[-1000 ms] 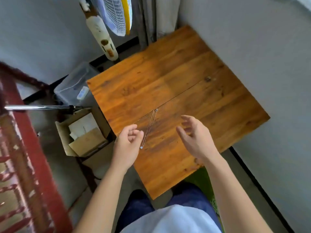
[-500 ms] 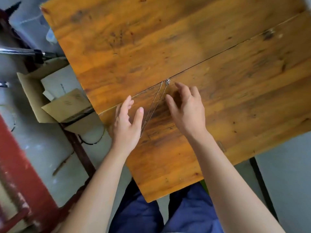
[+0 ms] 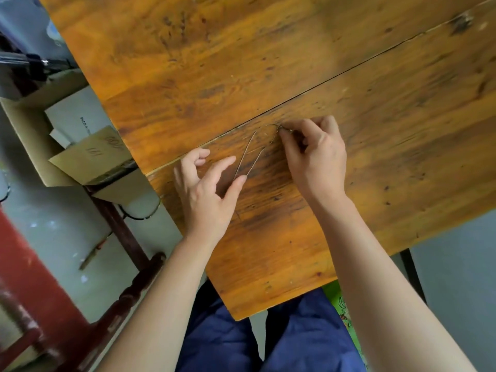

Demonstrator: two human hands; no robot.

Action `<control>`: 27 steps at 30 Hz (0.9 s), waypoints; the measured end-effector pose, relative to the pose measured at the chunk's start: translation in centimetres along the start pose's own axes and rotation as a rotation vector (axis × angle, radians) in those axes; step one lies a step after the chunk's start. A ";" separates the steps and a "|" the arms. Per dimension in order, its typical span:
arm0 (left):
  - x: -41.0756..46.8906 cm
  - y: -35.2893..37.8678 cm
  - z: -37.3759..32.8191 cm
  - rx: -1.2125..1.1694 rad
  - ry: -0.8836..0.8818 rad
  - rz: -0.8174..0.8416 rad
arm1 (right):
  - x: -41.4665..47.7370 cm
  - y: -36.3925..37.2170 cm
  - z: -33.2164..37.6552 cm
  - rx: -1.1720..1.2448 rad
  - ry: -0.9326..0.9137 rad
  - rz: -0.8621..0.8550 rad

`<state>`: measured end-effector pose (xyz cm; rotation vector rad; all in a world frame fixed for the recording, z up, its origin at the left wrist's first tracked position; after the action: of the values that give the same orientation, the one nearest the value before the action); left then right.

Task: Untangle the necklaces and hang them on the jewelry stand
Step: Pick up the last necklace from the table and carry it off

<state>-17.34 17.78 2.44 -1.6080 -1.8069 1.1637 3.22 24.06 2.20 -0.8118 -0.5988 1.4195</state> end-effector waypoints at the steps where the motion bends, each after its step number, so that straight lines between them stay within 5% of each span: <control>1: -0.1 0.1 0.0 0.000 0.002 -0.021 | -0.3 -0.2 -0.2 -0.001 0.010 0.002; 7: -0.2 0.2 0.1 0.001 0.023 -0.055 | -1.9 -0.7 -0.9 -0.003 0.071 0.014; 22: -0.4 0.5 -0.1 0.001 0.023 -0.103 | -1.1 0.7 0.5 -0.237 -0.162 0.001; 27: 0.9 0.6 -1.4 -0.011 0.035 -0.049 | -2.1 0.8 -0.8 -0.027 -0.195 0.101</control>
<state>-16.07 19.01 2.55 -1.5712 -1.8228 1.0990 3.12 21.85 1.30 -0.7389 -0.7353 1.5981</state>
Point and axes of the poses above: each hand's wrist, its own x-axis towards the middle knuckle, its own y-axis out of the palm, z = x × y, the point moved 8 cm from there along x, towards the middle knuckle, and after that the axes turned 4 degrees about -y, right-handed, at the moved point
